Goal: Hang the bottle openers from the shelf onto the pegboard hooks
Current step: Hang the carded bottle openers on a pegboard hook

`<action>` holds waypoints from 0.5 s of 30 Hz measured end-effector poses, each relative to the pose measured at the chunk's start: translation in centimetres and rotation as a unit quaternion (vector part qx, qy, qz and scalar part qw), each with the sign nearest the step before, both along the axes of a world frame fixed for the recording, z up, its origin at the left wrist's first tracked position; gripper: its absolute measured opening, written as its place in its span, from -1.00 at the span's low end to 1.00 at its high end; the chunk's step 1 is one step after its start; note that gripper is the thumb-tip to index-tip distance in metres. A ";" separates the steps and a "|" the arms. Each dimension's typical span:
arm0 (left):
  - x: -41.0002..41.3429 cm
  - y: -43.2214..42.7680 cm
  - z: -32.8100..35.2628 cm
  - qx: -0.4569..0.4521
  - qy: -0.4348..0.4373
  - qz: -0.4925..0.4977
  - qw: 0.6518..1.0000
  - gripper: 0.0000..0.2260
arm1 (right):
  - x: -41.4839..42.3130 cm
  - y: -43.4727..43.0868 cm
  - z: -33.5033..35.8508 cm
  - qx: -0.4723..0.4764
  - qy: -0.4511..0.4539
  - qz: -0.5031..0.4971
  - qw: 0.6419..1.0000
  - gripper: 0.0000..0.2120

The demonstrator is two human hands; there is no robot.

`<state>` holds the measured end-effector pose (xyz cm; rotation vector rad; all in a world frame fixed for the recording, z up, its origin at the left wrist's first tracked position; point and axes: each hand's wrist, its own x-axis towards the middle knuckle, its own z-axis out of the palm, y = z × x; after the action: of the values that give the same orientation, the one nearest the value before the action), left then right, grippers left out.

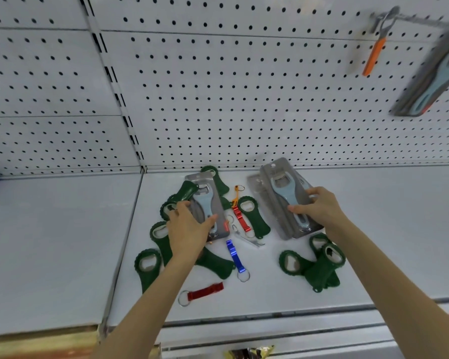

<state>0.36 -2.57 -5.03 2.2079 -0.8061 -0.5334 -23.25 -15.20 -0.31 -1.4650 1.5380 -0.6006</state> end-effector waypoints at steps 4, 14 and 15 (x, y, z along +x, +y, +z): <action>0.0 -0.1 0.0 0.015 -0.020 0.003 1.000 -0.33 | 0.0 0.1 0.0 0.000 -0.001 -0.004 1.000 -0.50; -0.3 -0.3 -0.4 0.015 -0.030 0.013 0.999 -0.34 | 0.2 0.3 0.0 0.012 -0.006 -0.012 1.000 -0.48; -0.3 -0.3 -0.5 0.001 -0.018 0.014 1.000 -0.35 | 0.2 0.4 0.0 0.013 -0.008 -0.012 1.000 -0.48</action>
<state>0.04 -2.84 -5.52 2.2321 -0.7927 -0.4825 -23.05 -14.84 -0.32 -1.4202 1.5485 -0.6030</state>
